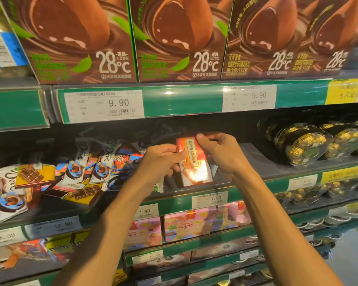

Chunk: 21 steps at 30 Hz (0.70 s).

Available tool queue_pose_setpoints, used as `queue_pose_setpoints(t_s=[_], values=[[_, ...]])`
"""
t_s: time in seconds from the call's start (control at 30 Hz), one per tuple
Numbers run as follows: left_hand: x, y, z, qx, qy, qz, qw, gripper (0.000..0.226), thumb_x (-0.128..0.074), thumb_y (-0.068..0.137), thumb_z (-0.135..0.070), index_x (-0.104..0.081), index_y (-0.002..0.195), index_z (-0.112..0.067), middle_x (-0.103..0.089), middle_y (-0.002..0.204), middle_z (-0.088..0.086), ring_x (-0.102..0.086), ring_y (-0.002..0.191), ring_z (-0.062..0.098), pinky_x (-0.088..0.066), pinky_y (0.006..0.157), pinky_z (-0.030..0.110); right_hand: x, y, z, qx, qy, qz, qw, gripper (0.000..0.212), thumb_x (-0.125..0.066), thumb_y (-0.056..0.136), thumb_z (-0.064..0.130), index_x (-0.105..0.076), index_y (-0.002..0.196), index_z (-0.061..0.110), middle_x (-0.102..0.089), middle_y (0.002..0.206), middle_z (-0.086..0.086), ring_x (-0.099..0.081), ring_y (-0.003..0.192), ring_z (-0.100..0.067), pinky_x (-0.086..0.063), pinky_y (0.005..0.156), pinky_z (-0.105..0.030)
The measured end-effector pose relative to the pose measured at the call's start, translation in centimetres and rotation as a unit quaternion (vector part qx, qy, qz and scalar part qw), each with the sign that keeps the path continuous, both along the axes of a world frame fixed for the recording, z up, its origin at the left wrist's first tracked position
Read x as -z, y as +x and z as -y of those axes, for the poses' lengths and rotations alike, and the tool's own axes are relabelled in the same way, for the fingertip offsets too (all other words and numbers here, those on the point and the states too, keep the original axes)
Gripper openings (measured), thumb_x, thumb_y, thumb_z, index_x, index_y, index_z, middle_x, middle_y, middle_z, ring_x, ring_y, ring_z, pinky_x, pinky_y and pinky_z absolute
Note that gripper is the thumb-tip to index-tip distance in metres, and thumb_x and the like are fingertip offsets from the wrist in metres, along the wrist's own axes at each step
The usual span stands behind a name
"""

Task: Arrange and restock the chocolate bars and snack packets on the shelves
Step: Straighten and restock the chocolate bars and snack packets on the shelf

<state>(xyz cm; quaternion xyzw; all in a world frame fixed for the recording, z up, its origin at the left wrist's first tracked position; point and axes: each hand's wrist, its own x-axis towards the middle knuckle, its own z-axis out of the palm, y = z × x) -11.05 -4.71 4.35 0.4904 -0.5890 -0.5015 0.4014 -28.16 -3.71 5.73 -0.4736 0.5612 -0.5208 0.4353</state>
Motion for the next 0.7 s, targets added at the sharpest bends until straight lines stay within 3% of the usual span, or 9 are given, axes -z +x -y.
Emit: queue_pose_setpoints(t_s=[0.1, 0.27, 0.33, 0.4, 0.5, 0.57, 0.63, 0.7], values=[[0.4, -1.0, 0.4, -0.028, 0.02, -0.067, 0.997, 0.011, -0.068, 0.091, -0.015, -0.071, 0.097, -0.007, -0.071, 0.071, 0.002, -0.058, 0.061, 0.011, -0.048, 0.056, 0.025, 0.4, -1.8, -0.5, -0.034, 0.043, -0.039, 0.998, 0.035, -0.069, 0.089, 0.039, -0.065, 0.11, 0.01, -0.076, 0.096, -0.008, -0.074, 0.086, -0.019, -0.057, 0.066, -0.027], [1.1, -3.4, 0.7, -0.023, 0.024, -0.112, 0.993, 0.006, -0.07, 0.089, -0.015, -0.068, 0.092, -0.01, -0.073, 0.074, 0.005, -0.065, 0.065, 0.015, -0.056, 0.067, 0.032, 0.8, -4.7, -0.4, -0.025, 0.043, -0.03, 0.998, 0.021, -0.069, 0.09, 0.009, -0.065, 0.111, 0.006, -0.075, 0.094, -0.016, -0.073, 0.08, -0.027, -0.06, 0.064, -0.033], [1.9, -3.9, 1.3, -0.051, -0.067, -0.029, 0.996, 0.01, -0.07, 0.09, -0.017, -0.07, 0.096, -0.01, -0.073, 0.077, 0.003, -0.069, 0.067, 0.011, -0.059, 0.066, 0.031, 0.5, -6.3, -0.2, 0.004, 0.031, -0.049, 0.998, 0.018, -0.065, 0.092, 0.006, -0.067, 0.11, 0.007, -0.074, 0.097, -0.018, -0.072, 0.085, -0.029, -0.06, 0.075, -0.042], [3.0, -3.6, 2.2, -0.067, -0.184, 0.109, 0.975, 0.016, -0.067, 0.091, -0.021, -0.071, 0.105, -0.015, -0.074, 0.09, -0.001, -0.069, 0.079, 0.01, -0.059, 0.076, 0.036, -0.2, -8.4, -0.3, 0.036, 0.029, -0.082, 0.996, 0.018, -0.06, 0.095, 0.005, -0.068, 0.11, 0.008, -0.073, 0.099, -0.018, -0.071, 0.087, -0.029, -0.06, 0.077, -0.041], [4.1, -2.9, 2.8, -0.015, -0.259, 0.331, 0.907, 0.04, -0.058, 0.094, -0.038, -0.057, 0.133, -0.027, -0.06, 0.132, -0.004, -0.053, 0.121, 0.016, -0.042, 0.105, 0.039, -0.8, -11.4, -0.1, 0.052, 0.051, -0.147, 0.986, 0.019, -0.054, 0.098, 0.004, -0.069, 0.107, 0.011, -0.071, 0.096, -0.014, -0.069, 0.08, -0.02, -0.058, 0.066, -0.032], [4.6, -2.7, 2.7, 0.027, -0.277, 0.441, 0.853, 0.052, -0.049, 0.095, -0.051, -0.045, 0.143, -0.033, -0.044, 0.147, -0.007, -0.036, 0.136, 0.016, -0.024, 0.112, 0.039, -0.6, -12.8, 0.4, 0.039, 0.072, -0.193, 0.978, 0.02, -0.051, 0.1, 0.004, -0.069, 0.102, 0.012, -0.07, 0.095, -0.013, -0.069, 0.08, -0.019, -0.057, 0.064, -0.029], [4.9, -2.7, 2.5, 0.044, -0.278, 0.485, 0.828, 0.054, -0.042, 0.096, -0.056, -0.037, 0.146, -0.037, -0.034, 0.153, -0.009, -0.025, 0.14, 0.015, -0.015, 0.113, 0.039, -0.2, -13.4, 0.9, 0.021, 0.093, -0.236, 0.967, 0.022, -0.048, 0.1, 0.003, -0.068, 0.101, 0.01, -0.069, 0.096, -0.011, -0.067, 0.084, -0.017, -0.057, 0.069, -0.03], [4.9, -2.5, 2.4, 0.042, -0.279, 0.493, 0.823, 0.052, -0.04, 0.097, -0.055, -0.037, 0.146, -0.038, -0.033, 0.153, -0.011, -0.023, 0.141, 0.013, -0.013, 0.113, 0.04, 0.4, -13.6, 1.4, 0.009, 0.102, -0.276, 0.956, 0.022, -0.047, 0.1, 0.003, -0.068, 0.103, 0.009, -0.067, 0.096, -0.009, -0.065, 0.086, -0.017, -0.056, 0.071, -0.029]])
